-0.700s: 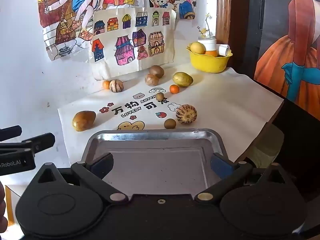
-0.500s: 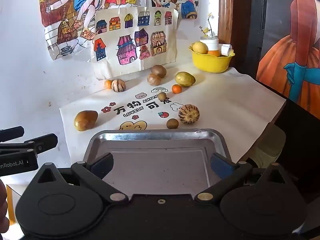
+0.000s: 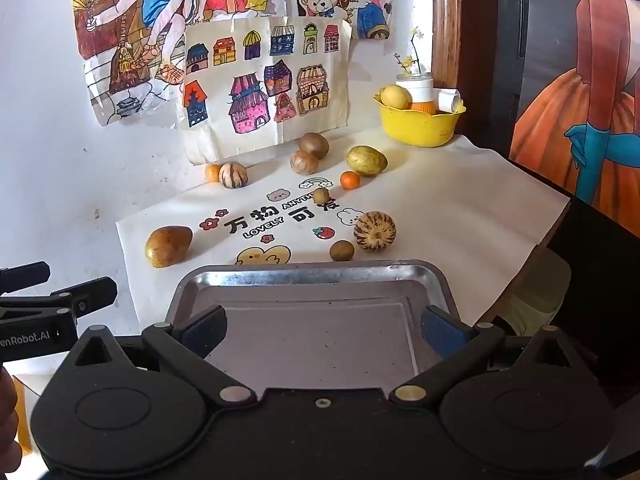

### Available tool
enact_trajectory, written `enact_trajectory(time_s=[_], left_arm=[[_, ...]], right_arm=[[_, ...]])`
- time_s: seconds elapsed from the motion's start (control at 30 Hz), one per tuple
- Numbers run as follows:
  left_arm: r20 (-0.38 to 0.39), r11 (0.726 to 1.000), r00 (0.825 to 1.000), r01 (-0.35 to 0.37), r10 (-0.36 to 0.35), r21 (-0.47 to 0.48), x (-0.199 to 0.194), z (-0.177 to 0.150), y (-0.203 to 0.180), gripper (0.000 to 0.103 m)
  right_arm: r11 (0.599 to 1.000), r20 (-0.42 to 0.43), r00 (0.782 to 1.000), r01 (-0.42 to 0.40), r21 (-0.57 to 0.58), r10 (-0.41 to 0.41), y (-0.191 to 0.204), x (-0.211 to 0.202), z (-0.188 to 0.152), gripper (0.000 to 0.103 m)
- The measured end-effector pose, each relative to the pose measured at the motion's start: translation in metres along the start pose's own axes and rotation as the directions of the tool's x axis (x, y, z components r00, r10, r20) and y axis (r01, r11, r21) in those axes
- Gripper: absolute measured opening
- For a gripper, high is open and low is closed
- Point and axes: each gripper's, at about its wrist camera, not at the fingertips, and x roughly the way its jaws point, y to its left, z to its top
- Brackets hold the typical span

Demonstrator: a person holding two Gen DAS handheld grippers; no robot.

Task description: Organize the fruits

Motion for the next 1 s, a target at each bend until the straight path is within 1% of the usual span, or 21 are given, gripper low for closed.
enact_trajectory(time_s=[1.0], left_arm=[[-0.005,1.0,1.0,0.0,0.0,0.007,0.002,-0.0007,-0.0034,0.103]], right_arm=[[1.0,0.0,1.0,-0.003,0.012,0.003,0.0008,0.0025,0.0002,0.103]])
